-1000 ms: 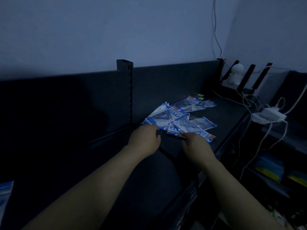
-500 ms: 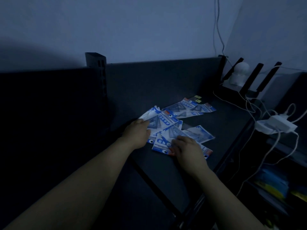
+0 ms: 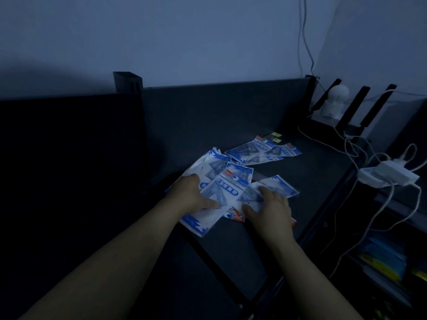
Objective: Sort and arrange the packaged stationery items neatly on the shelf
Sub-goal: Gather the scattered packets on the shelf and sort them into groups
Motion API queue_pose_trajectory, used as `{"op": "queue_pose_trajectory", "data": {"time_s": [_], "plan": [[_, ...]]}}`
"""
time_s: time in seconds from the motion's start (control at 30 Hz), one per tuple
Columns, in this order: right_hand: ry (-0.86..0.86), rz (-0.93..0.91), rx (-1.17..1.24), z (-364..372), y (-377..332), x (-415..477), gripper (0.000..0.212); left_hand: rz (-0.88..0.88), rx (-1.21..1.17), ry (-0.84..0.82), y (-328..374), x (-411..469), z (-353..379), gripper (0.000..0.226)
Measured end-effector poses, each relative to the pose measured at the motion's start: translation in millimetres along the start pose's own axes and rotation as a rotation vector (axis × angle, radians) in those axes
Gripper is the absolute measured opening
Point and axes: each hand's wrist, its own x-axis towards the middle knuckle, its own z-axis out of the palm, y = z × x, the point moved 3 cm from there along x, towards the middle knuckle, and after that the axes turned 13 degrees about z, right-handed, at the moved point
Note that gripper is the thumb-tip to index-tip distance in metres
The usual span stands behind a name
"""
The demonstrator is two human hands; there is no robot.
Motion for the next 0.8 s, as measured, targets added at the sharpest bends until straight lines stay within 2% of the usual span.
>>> {"op": "queue_pose_trajectory", "data": {"time_s": [0.07,0.13,0.33,0.43,0.5,0.6,0.67,0.73,0.8], "plan": [[0.000,0.027,0.041,-0.3,-0.5,-0.7,0.072,-0.002,-0.044,0.004,-1.4,-5.3,-1.1,0.060],[-0.026,0.072,0.093,-3.2,-1.9,0.3,0.072,-0.020,-0.112,0.010,-4.3,-10.7,-2.7,0.038],[-0.207,0.206,0.424,-14.0,-12.2,3.3,0.041,-0.117,-0.607,0.159,-7.8,-31.3,-1.7,0.009],[-0.300,0.217,0.543,-8.0,-23.2,-4.2,0.039,-0.184,-0.785,0.192,2.2,-38.4,8.6,0.018],[-0.398,0.214,0.600,-2.1,-30.4,-12.0,0.037,-0.190,-0.736,0.238,2.0,-38.7,14.4,0.011],[-0.524,0.137,0.611,2.8,-36.1,-22.5,0.027,-0.193,-0.710,0.248,0.9,-39.9,18.1,0.032],[-0.467,0.048,0.519,-2.1,-35.3,-22.6,0.027,-0.211,-0.699,0.261,-0.5,-42.6,17.1,0.038],[-0.255,-0.051,0.330,-12.6,-28.5,-13.4,0.020,-0.241,-0.712,0.286,-4.1,-44.3,15.4,0.041],[-0.131,-0.161,0.094,-16.6,-19.0,-3.2,0.018,-0.239,-0.692,0.312,-6.8,-45.8,11.7,0.028]]}}
